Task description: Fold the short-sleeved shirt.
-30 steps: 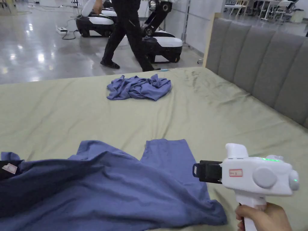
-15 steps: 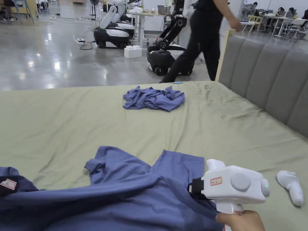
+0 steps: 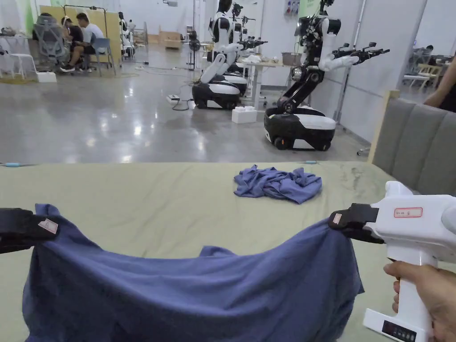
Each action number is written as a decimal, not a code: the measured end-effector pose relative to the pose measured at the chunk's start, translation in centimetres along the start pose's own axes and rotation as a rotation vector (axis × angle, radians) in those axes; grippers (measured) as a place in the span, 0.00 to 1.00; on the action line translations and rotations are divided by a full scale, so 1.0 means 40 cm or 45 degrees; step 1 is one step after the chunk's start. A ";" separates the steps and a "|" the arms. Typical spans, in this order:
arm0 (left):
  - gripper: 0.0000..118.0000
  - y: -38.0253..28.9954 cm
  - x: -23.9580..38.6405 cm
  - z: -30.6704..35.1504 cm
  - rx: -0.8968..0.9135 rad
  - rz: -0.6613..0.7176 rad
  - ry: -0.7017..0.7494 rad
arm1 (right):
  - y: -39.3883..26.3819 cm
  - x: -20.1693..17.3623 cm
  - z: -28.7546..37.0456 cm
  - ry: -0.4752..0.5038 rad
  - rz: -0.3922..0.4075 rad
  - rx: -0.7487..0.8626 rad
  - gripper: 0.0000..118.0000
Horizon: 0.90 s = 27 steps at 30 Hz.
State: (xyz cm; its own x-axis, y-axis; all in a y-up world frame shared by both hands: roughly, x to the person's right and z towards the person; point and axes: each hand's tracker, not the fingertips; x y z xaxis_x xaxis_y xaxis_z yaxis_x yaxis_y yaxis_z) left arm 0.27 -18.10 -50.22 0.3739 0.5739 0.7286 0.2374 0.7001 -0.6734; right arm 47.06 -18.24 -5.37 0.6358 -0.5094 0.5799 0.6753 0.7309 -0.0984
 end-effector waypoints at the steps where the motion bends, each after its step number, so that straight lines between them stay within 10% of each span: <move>1: 0.02 0.021 0.002 0.010 0.011 -0.009 0.000 | 0.023 -0.022 0.001 -0.012 0.016 0.013 0.04; 14: 0.02 0.419 0.121 0.098 0.283 -0.167 0.256 | 0.355 -0.412 -0.018 -0.143 0.362 0.243 0.04; 27: 0.02 0.708 0.143 0.049 0.395 -0.177 0.417 | 0.630 -0.600 -0.140 -0.184 0.406 0.389 0.04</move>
State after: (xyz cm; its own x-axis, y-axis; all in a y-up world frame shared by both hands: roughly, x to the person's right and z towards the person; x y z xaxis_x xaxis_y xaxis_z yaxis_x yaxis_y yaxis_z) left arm 7.36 5.84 -64.87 0.6325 0.3366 0.6976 0.0449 0.8832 -0.4668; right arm 50.91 9.84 -26.28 0.7207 -0.1850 0.6681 0.2999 0.9521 -0.0600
